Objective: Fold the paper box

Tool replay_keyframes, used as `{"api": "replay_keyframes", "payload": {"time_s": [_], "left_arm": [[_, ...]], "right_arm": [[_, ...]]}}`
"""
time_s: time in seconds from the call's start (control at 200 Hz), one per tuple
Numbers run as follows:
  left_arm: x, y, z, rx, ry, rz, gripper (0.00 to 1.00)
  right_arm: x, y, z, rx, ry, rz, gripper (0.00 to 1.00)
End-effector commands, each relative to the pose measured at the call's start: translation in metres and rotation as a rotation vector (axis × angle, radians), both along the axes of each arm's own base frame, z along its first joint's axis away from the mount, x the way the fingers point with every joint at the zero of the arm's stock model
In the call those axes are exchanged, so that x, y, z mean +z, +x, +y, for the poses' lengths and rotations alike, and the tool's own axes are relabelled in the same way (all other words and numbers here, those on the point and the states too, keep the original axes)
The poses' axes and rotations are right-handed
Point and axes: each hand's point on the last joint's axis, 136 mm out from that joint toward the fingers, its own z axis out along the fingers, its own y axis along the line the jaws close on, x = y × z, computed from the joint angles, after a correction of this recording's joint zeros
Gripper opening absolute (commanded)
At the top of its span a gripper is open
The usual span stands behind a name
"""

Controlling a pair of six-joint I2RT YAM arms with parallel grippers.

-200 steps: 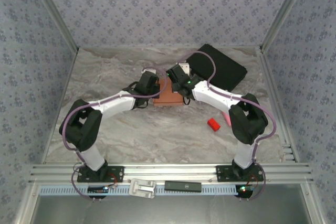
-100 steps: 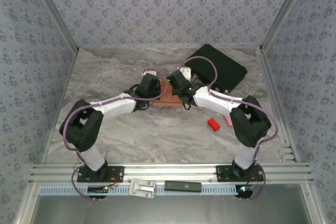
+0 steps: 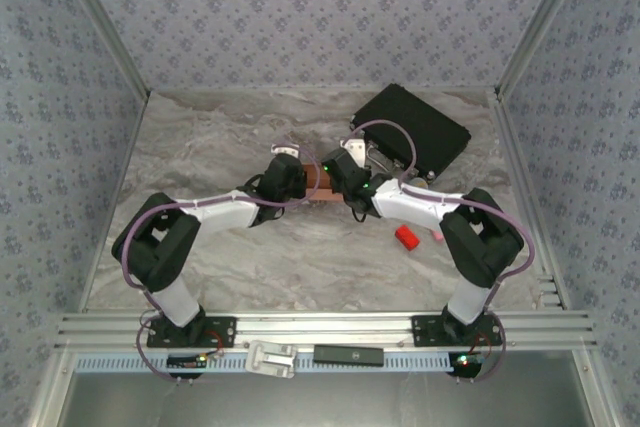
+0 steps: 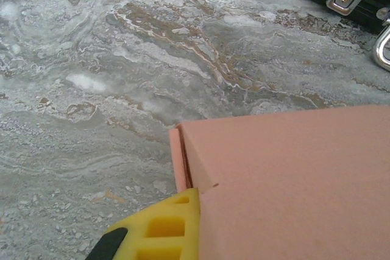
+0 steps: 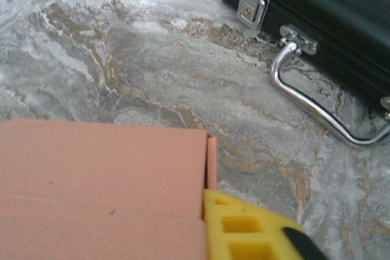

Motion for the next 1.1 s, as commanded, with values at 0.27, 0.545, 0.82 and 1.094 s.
{"api": "replay_keyframes", "payload": {"time_s": [0.27, 0.545, 0.82, 1.094], "left_arm": [[-0.017, -0.016, -0.017, -0.083, 0.105, 0.036, 0.0], [-0.024, -0.017, -0.016, -0.08, 0.179, 0.03, 0.0], [-0.023, -0.017, -0.017, -0.076, 0.192, 0.03, 0.0], [-0.023, -0.017, -0.02, -0.081, 0.19, 0.029, 0.0]], "right_arm": [[0.021, -0.034, 0.003, 0.052, 0.04, 0.063, 0.44], [0.016, -0.058, 0.008, 0.077, 0.155, 0.152, 0.52], [0.037, -0.089, -0.002, 0.107, 0.223, 0.133, 0.54], [0.058, -0.123, -0.045, 0.002, 0.437, 0.074, 0.46]]}}
